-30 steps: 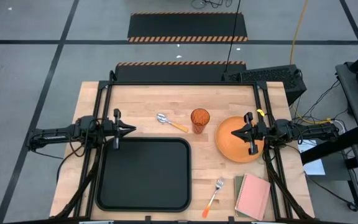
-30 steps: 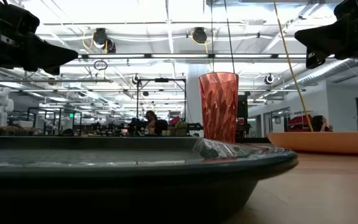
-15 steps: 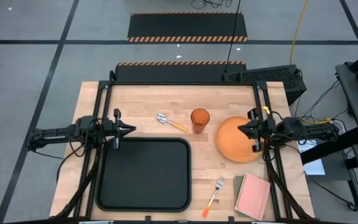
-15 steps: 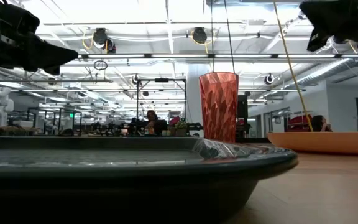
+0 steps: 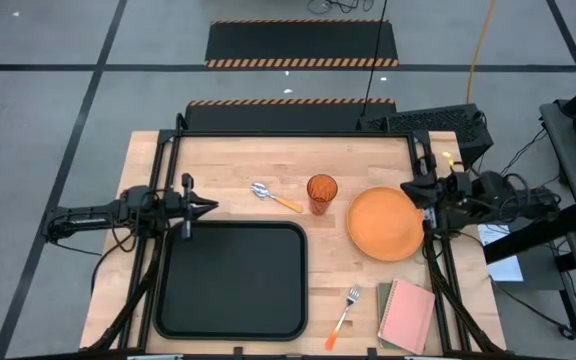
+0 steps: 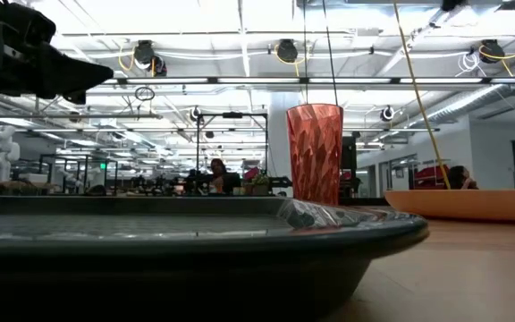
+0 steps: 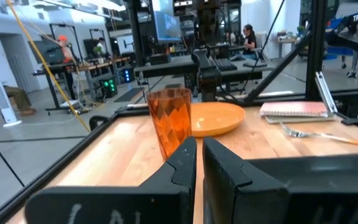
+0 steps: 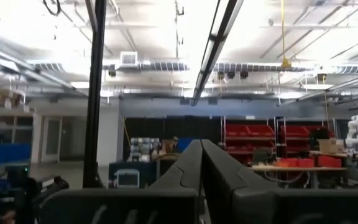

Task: Pick and place plate/cup/fork/spoon on tray
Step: Put the brown cup on the black tray

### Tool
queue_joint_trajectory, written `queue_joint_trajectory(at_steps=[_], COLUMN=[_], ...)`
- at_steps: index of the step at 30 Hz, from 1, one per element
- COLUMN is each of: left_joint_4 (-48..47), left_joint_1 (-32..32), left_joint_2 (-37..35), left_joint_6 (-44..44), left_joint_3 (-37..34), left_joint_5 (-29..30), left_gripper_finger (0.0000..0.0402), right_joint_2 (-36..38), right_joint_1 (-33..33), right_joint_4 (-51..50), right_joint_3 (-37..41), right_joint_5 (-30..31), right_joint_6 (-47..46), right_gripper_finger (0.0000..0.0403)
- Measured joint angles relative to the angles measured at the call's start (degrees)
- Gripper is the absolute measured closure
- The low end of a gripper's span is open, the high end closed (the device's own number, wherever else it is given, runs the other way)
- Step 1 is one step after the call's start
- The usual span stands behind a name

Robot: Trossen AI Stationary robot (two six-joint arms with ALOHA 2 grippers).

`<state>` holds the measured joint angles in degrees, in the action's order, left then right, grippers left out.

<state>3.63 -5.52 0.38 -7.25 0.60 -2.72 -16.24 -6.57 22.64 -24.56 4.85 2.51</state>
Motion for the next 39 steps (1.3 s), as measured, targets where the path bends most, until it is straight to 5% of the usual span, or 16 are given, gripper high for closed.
queue_joint_trajectory(at_steps=[20,30,39], left_joint_4=[1.44,3.98,3.98], left_joint_1=[0.02,0.01,0.01], left_joint_2=[0.00,0.00,0.00], left_joint_6=[2.38,7.37,7.54], left_joint_3=[0.00,0.00,0.00], left_joint_5=[0.24,0.28,0.64], left_gripper_finger=[0.0369,0.0369,0.0369], right_joint_2=[-38.69,-49.12,-56.04], right_joint_1=[2.28,6.62,9.25], right_joint_4=[-33.94,-42.29,-50.99], right_joint_3=[-41.81,-45.42,-45.44], right_joint_5=[14.88,17.17,8.52], right_joint_6=[7.30,-2.24,-7.85], right_gripper_finger=[0.0403,0.0403,0.0402])
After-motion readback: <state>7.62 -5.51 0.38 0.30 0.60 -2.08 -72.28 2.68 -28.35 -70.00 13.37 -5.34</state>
